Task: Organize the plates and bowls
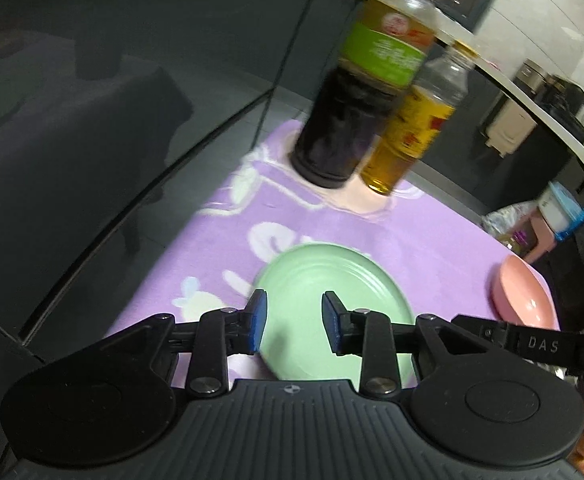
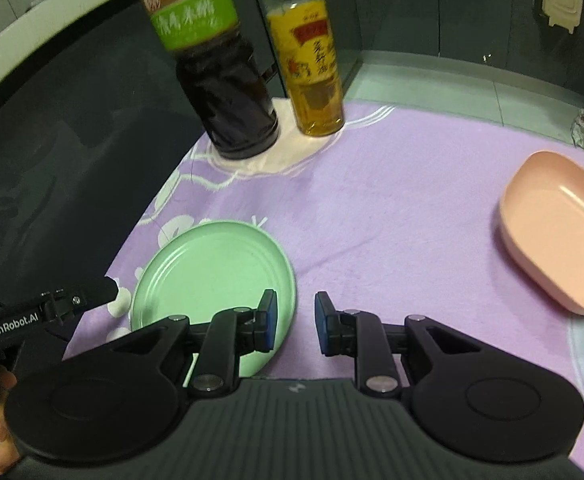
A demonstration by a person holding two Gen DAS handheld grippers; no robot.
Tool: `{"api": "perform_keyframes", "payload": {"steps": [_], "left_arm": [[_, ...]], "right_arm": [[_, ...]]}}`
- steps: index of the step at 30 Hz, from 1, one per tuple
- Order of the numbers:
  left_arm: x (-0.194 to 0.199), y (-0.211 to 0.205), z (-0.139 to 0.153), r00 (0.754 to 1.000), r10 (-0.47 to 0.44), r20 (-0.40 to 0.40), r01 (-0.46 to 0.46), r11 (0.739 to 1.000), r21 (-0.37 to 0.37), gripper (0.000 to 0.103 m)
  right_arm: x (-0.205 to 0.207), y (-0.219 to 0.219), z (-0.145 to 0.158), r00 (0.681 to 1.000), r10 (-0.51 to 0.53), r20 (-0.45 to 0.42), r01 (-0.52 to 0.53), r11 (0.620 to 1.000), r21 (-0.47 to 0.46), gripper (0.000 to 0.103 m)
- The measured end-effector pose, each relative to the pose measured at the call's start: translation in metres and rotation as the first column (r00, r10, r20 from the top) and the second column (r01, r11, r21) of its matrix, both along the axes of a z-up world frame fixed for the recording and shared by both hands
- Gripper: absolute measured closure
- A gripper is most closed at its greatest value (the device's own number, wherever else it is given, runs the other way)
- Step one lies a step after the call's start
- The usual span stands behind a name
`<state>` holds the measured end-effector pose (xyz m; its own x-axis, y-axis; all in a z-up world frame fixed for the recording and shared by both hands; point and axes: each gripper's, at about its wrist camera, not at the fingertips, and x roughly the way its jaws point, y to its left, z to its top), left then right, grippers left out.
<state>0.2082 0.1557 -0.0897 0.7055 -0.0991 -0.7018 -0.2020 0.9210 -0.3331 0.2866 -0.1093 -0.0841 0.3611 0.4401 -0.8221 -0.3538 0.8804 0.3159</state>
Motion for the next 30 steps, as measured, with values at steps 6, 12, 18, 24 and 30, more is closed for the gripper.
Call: {"api": "perform_keyframes", "payload": {"steps": [6,12,18,24,30], "left_arm": [[0.002,-0.027,0.007,0.999,-0.040,-0.006,0.040,0.999,0.017,0.075],[0.002,-0.060,0.018,0.996,-0.093,0.013,0.092,0.994,0.067,0.075],[0.007,-0.091,0.023,0.989,-0.149,0.020,0.148,0.988,0.033,0.075],[0.012,-0.125,0.028,0.977,-0.210,0.028,0.210,0.978,0.022,0.075],[0.020,-0.154,0.029,0.968,-0.250,0.017,0.250,0.968,0.025,0.075]], "right_arm": [[-0.002,-0.038,0.011,0.998,-0.062,0.012,0.062,0.998,0.024,0.080],[-0.005,-0.086,0.017,0.992,-0.121,0.032,0.119,0.991,0.055,0.080],[-0.009,-0.136,0.017,0.977,-0.209,0.043,0.204,0.974,0.101,0.079],[-0.015,-0.165,0.012,0.968,-0.246,0.053,0.240,0.965,0.108,0.079],[-0.015,-0.191,0.014,0.954,-0.294,0.055,0.283,0.948,0.145,0.079]]}}
